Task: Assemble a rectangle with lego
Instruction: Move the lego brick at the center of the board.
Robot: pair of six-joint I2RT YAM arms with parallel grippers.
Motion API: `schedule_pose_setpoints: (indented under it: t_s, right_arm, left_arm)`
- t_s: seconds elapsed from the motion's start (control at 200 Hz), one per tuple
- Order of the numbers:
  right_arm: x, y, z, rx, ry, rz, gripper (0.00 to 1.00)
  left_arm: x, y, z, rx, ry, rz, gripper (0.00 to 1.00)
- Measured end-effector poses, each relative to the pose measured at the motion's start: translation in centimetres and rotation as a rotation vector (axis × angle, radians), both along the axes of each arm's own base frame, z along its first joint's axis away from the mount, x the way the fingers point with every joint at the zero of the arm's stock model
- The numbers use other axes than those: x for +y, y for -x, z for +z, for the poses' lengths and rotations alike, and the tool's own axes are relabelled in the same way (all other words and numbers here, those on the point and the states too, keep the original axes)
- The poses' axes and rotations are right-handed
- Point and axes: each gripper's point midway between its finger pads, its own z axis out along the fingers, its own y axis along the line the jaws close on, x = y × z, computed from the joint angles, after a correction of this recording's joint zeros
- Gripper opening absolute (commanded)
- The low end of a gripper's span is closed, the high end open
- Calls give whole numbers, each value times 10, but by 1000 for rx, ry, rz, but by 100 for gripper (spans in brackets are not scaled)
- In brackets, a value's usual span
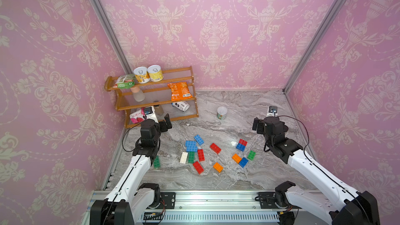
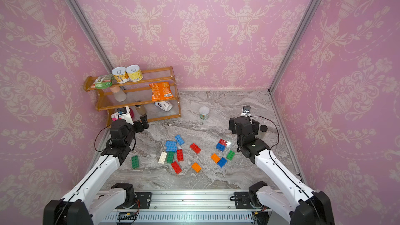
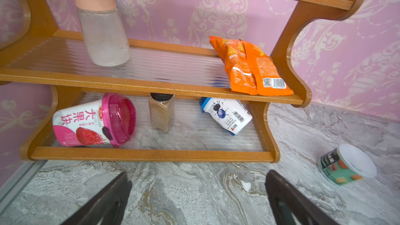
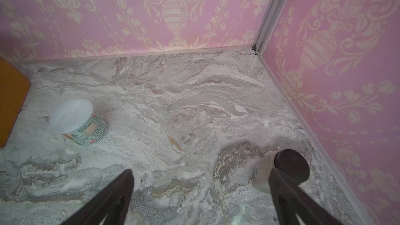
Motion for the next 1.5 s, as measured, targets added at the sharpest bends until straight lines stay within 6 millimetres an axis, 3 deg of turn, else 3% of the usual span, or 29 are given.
schedule_pose_setpoints:
  t_s: [0.165, 0.36, 0.57, 0.71, 0.84, 1.051, 1.201, 1.501]
  right_arm:
    - [-3, 34, -32, 228, -37, -67, 100]
    - [2, 75, -90, 565, -60, -94, 100]
    - [27, 103, -125, 730, -189, -15, 99]
    - [42, 103, -138, 787, -234, 26, 77]
    - [47, 105, -152, 849, -232, 42, 71]
    - [52, 105, -165, 878, -243, 51, 63]
    - [54, 101, -175, 903, -260, 49, 53]
    - [46, 94, -188, 935, -272, 74, 19]
  left_arm:
    - [-31, 13, 1, 19, 62, -74, 99]
    - [-31, 18, -6, 54, 131, -46, 99]
    - [-28, 16, -12, 72, 187, -8, 99]
    - [-26, 13, -25, 111, 207, 27, 99]
    - [-21, 13, -33, 150, 212, 65, 99]
    - [-22, 6, -25, 151, 216, 70, 99]
    - [-24, 0, -32, 185, 212, 72, 99]
    - [-27, -3, -38, 212, 214, 59, 99]
